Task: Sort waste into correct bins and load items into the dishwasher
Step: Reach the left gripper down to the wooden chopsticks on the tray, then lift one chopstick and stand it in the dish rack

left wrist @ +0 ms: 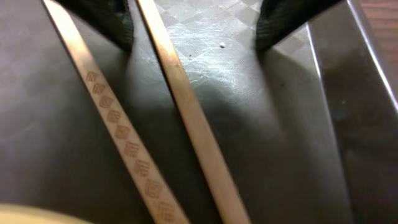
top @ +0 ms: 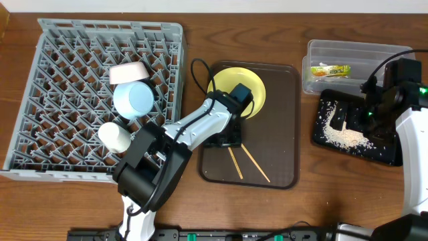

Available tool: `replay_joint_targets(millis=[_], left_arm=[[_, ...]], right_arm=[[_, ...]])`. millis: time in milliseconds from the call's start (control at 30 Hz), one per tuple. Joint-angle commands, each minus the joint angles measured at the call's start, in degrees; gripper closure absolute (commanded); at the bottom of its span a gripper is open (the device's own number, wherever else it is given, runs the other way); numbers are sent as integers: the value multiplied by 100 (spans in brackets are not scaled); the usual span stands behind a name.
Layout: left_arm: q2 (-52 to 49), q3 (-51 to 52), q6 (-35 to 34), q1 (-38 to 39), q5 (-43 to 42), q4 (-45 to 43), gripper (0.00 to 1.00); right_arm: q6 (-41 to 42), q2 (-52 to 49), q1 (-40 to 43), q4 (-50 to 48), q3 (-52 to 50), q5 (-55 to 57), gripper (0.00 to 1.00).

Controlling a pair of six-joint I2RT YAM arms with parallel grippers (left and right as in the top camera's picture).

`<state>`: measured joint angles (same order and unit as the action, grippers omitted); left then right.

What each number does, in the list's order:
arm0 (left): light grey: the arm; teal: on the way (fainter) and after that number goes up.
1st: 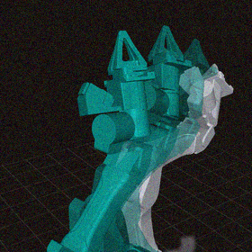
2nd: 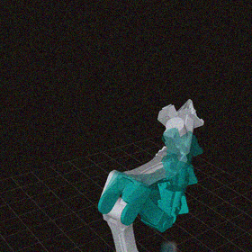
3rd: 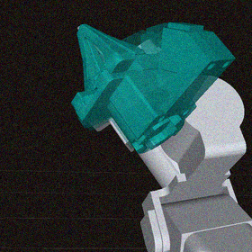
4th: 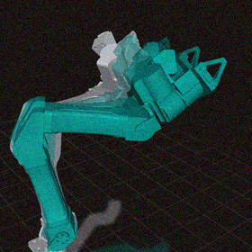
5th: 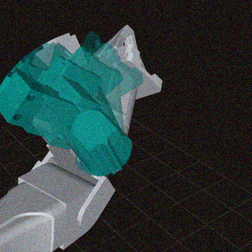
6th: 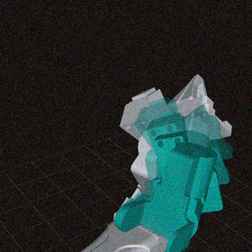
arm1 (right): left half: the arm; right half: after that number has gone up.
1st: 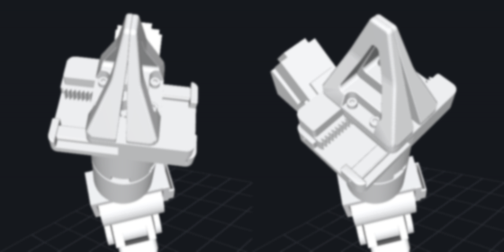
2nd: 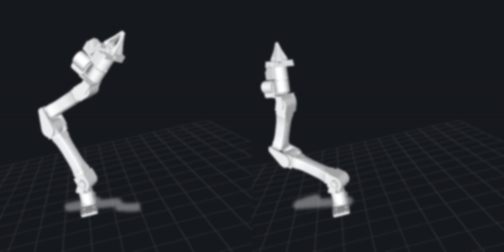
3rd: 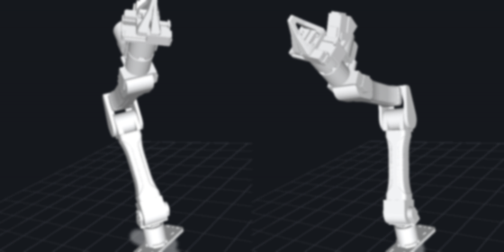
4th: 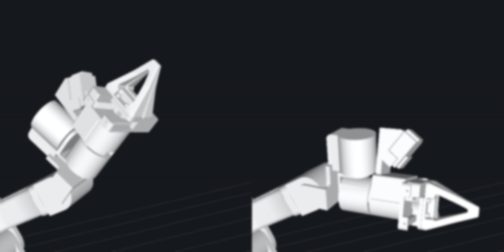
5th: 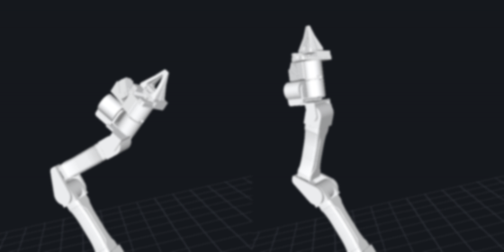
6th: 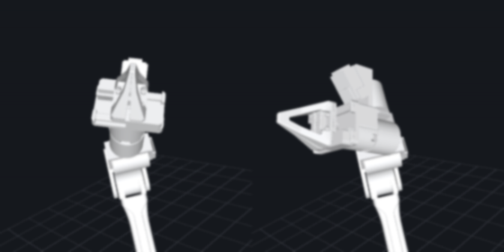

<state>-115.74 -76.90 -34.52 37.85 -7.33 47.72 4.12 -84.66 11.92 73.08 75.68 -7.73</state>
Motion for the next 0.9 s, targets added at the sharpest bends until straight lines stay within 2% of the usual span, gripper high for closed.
replay_joint_targets(millis=[0,33,167,267,400,633,867], left_arm=[[-243,74,13,39,-111,-13,55],[-247,74,13,39,-107,-7,62],[-247,74,13,39,-103,20,78],[-247,74,13,39,-105,46,81],[-245,72,13,37,-105,105,91],[-24,-2,98,-76,-109,219,92],[1110,-334,1047,-402,-98,649,92]], right_arm=[[55,81,7,0,24,-24,1],[55,81,7,0,24,-24,1],[55,81,7,2,24,-24,1],[55,81,7,7,24,-24,1],[55,81,7,24,24,-24,1],[52,81,7,22,24,-24,1],[52,81,7,24,24,-24,1]])
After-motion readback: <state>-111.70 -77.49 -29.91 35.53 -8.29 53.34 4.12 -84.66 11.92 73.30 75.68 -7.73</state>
